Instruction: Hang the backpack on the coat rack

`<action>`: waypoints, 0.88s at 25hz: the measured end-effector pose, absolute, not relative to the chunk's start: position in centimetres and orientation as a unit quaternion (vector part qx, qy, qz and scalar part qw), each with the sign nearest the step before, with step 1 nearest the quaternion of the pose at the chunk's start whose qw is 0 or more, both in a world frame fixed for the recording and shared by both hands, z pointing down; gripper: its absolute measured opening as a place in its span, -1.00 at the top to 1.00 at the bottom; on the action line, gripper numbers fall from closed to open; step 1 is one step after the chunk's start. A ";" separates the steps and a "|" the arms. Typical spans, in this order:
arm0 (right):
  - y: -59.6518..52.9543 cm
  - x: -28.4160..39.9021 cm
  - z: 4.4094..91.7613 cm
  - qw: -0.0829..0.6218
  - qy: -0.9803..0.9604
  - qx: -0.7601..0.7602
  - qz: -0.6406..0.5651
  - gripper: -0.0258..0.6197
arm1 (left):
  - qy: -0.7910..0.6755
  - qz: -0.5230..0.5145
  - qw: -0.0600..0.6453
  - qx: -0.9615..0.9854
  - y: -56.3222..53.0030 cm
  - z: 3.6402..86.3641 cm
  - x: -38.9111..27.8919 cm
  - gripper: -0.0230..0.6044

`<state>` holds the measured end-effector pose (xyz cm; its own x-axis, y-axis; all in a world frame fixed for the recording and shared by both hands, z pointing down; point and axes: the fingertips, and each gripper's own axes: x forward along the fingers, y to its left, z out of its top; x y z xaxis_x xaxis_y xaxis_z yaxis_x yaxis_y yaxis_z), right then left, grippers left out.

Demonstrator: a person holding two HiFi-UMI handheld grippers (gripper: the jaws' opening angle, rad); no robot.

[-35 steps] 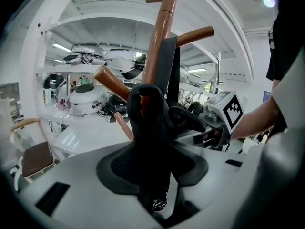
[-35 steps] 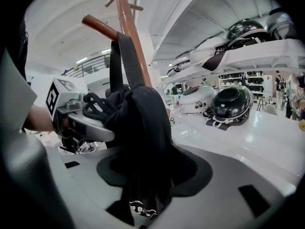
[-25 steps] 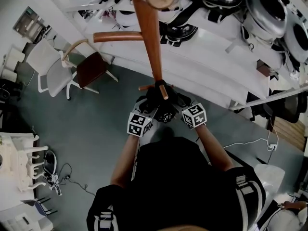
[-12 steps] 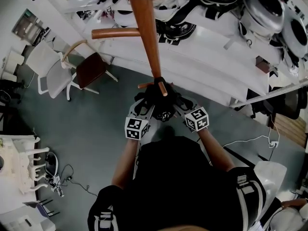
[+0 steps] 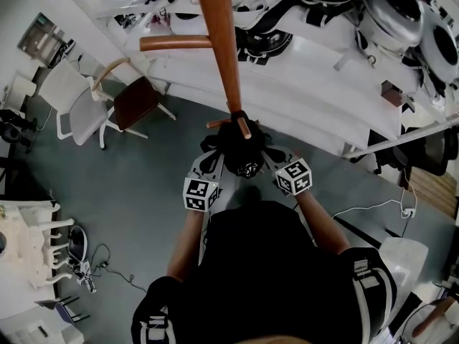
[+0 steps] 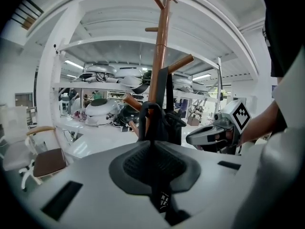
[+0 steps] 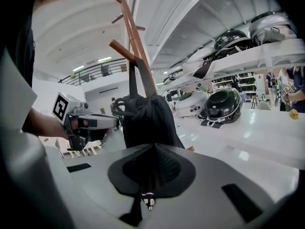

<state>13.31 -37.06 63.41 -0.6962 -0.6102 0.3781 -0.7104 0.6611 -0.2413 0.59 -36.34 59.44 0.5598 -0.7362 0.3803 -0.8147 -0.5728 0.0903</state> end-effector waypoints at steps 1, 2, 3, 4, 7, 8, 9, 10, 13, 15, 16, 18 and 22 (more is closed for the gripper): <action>-36.9 13.2 63.5 0.140 -0.902 0.364 0.184 0.87 | -0.442 0.153 0.131 0.874 -36.2 59.5 0.6 0.80; -36.8 13.1 63.7 0.148 -0.903 0.363 0.178 0.87 | -0.441 0.155 0.133 0.874 -36.1 59.6 0.6 0.81; -36.7 13.1 63.8 0.155 -0.903 0.362 0.172 0.87 | -0.440 0.156 0.134 0.874 -36.0 59.7 0.6 0.81; -36.6 13.0 63.9 0.160 -0.903 0.362 0.167 0.87 | -0.440 0.157 0.135 0.874 -35.9 59.8 0.5 0.82; -36.5 12.9 63.9 0.165 -0.904 0.362 0.159 0.88 | -0.439 0.159 0.138 0.873 -35.7 59.9 0.5 0.82; -36.4 12.9 64.0 0.166 -0.904 0.362 0.158 0.88 | -0.439 0.161 0.138 0.873 -35.7 60.0 0.4 0.82; -36.4 13.0 64.0 0.167 -0.903 0.362 0.157 0.88 | -0.439 0.163 0.138 0.873 -35.7 60.1 0.4 0.82; -36.4 13.0 64.1 0.169 -0.903 0.363 0.155 0.88 | -0.439 0.165 0.138 0.873 -35.7 60.1 0.4 0.82; -36.5 13.1 64.3 0.176 -0.901 0.366 0.150 0.88 | -0.440 0.168 0.137 0.871 -35.7 60.1 0.2 0.82; -36.5 13.1 64.2 0.176 -0.901 0.366 0.150 0.88 | -0.444 0.171 0.136 0.869 -35.8 60.2 0.0 0.82; -36.6 13.2 64.2 0.176 -0.902 0.366 0.151 0.88 | -0.446 0.172 0.136 0.868 -35.9 60.2 0.0 0.82; -36.7 13.4 64.2 0.175 -0.901 0.366 0.152 0.88 | -0.446 0.173 0.138 0.867 -36.0 60.3 0.1 0.82; -36.7 13.6 64.4 0.178 -0.900 0.368 0.150 0.88 | -0.444 0.173 0.140 0.868 -35.9 60.5 0.3 0.82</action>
<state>13.55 -36.69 64.45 -0.6658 -0.6092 0.4308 -0.7161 0.6838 -0.1399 0.25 -35.88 60.47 0.5465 -0.7223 0.4239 -0.8187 -0.5673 0.0889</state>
